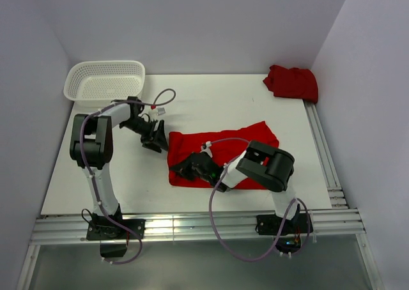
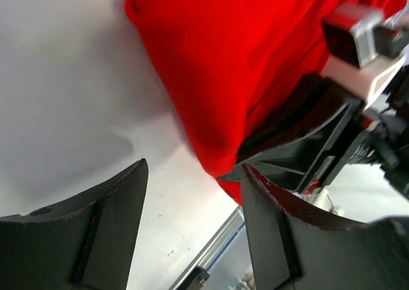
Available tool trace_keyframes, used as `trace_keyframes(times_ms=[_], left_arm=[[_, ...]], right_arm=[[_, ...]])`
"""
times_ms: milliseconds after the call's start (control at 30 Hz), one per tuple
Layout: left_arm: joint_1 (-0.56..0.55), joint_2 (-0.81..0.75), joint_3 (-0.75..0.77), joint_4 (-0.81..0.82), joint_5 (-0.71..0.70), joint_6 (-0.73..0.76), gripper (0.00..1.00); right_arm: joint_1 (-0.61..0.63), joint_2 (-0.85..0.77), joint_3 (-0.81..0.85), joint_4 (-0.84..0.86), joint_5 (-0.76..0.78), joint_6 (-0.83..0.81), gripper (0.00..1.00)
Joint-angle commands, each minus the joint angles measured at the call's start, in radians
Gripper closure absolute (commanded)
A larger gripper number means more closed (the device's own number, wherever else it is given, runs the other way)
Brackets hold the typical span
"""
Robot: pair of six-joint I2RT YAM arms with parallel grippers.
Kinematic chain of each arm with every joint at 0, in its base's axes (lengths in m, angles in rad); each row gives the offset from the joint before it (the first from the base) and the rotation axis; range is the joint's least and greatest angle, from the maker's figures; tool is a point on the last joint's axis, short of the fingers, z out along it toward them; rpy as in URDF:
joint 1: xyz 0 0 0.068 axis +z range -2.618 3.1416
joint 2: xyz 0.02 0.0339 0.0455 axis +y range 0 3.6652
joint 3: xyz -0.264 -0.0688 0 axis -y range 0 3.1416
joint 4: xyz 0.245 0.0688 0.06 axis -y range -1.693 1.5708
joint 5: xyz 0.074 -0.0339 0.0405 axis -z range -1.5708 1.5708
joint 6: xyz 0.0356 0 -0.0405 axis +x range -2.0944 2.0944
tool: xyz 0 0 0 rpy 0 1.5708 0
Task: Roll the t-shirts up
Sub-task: Roll the tshirt
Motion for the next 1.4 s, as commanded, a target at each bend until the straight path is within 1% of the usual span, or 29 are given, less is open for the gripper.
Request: trace_keyframes(times_ms=[0, 167, 233, 333, 400, 433, 467, 533, 567, 600, 633, 667, 700, 733, 767, 800, 833, 867, 900, 967, 1000, 1067, 1100, 1167, 1200, 1267, 1300, 1367], left_arm=[[-0.013, -0.009, -0.061, 0.087, 0.056, 0.039, 0.35], [-0.036, 0.015, -0.099, 0.188, 0.059, -0.041, 0.36], [-0.04, 0.023, -0.096, 0.231, 0.056, -0.096, 0.39], [-0.052, 0.037, -0.075, 0.273, 0.013, -0.182, 0.44], [-0.064, 0.042, -0.052, 0.284, -0.013, -0.225, 0.5], [-0.072, 0.043, -0.041, 0.279, -0.054, -0.236, 0.52], [-0.082, 0.045, -0.03, 0.278, -0.071, -0.245, 0.6], [-0.112, 0.045, -0.003, 0.267, -0.115, -0.266, 0.68], [-0.131, 0.043, 0.003, 0.265, -0.152, -0.268, 0.77], [-0.138, 0.04, 0.013, 0.261, -0.174, -0.269, 0.83], [-0.145, 0.037, 0.016, 0.253, -0.197, -0.266, 0.86], [-0.158, 0.04, 0.042, 0.233, -0.238, -0.259, 0.93], [-0.162, 0.049, 0.062, 0.21, -0.255, -0.24, 0.98], [-0.167, 0.055, 0.077, 0.187, -0.273, -0.236, 1.0], [-0.171, 0.063, 0.101, 0.155, -0.289, -0.23, 1.0], [-0.175, 0.059, 0.109, 0.146, -0.331, -0.22, 1.0], [-0.179, 0.051, 0.114, 0.138, -0.35, -0.216, 1.0], [-0.187, 0.046, 0.123, 0.124, -0.367, -0.214, 1.0], [-0.188, 0.045, 0.129, 0.112, -0.388, -0.211, 1.0], [-0.196, 0.042, 0.141, 0.098, -0.404, -0.211, 1.0], [-0.198, 0.042, 0.146, 0.084, -0.418, -0.213, 1.0], [-0.204, 0.036, 0.146, 0.08, -0.439, -0.214, 1.0], [-0.211, 0.035, 0.148, 0.071, -0.447, -0.214, 1.0], [-0.225, 0.034, 0.151, 0.064, -0.468, -0.219, 1.0], [-0.23, 0.034, 0.151, 0.063, -0.474, -0.223, 1.0], [-0.24, 0.04, 0.16, 0.054, -0.482, -0.228, 1.0], [-0.244, 0.043, 0.164, 0.049, -0.484, -0.234, 1.0], [-0.254, 0.043, 0.168, 0.046, -0.487, -0.239, 1.0]], right_arm=[[-0.004, 0.052, -0.024, 0.127, -0.045, 0.074, 0.99], [-0.012, 0.095, -0.047, 0.225, -0.064, 0.118, 0.99], [-0.015, 0.106, -0.058, 0.256, -0.067, 0.131, 0.99], [-0.016, 0.113, -0.064, 0.267, -0.07, 0.135, 0.99], [-0.018, 0.115, -0.062, 0.262, -0.071, 0.132, 0.99], [-0.019, 0.116, -0.061, 0.261, -0.071, 0.131, 0.99], [-0.018, 0.116, -0.062, 0.256, -0.07, 0.131, 0.99], [-0.019, 0.113, -0.062, 0.246, -0.067, 0.125, 0.99], [-0.019, 0.112, -0.062, 0.238, -0.064, 0.12, 0.98], [-0.019, 0.109, -0.061, 0.21, -0.064, 0.109, 0.98], [-0.018, 0.098, -0.059, 0.194, -0.059, 0.102, 0.96], [-0.018, 0.09, -0.056, 0.172, -0.056, 0.083, 0.93], [-0.018, 0.072, -0.047, 0.122, -0.052, 0.073, 0.91], [-0.018, 0.06, -0.04, 0.08, -0.044, 0.057, 0.87], [-0.016, 0.044, -0.027, 0.031, -0.03, 0.04, 0.76], [-0.016, 0.026, -0.01, -0.104, -0.012, 0.004, 0.68], [-0.01, -0.015, 0.035, -0.186, 0.008, -0.016, 0.62], [-0.004, -0.034, 0.066, -0.277, 0.064, -0.059, 0.55], [0.004, -0.064, 0.138, -0.449, 0.092, -0.082, 0.53], [0.03, -0.083, 0.221, -0.625, 0.186, -0.127, 0.47], [0.039, -0.092, 0.3, -0.77, 0.22, -0.136, 0.47], [0.062, -0.092, 0.384, -0.927, 0.276, -0.151, 0.46], [0.07, -0.083, 0.467, -1.063, 0.337, -0.161, 0.46], [0.092, -0.066, 0.552, -1.181, 0.399, -0.179, 0.46], [0.097, -0.039, 0.636, -1.281, 0.445, -0.182, 0.46], [0.106, -0.002, 0.718, -1.369, 0.491, -0.196, 0.46], [0.109, 0.041, 0.797, -1.441, 0.507, -0.202, 0.46], [0.114, 0.087, 0.87, -1.495, 0.551, -0.228, 0.46]])
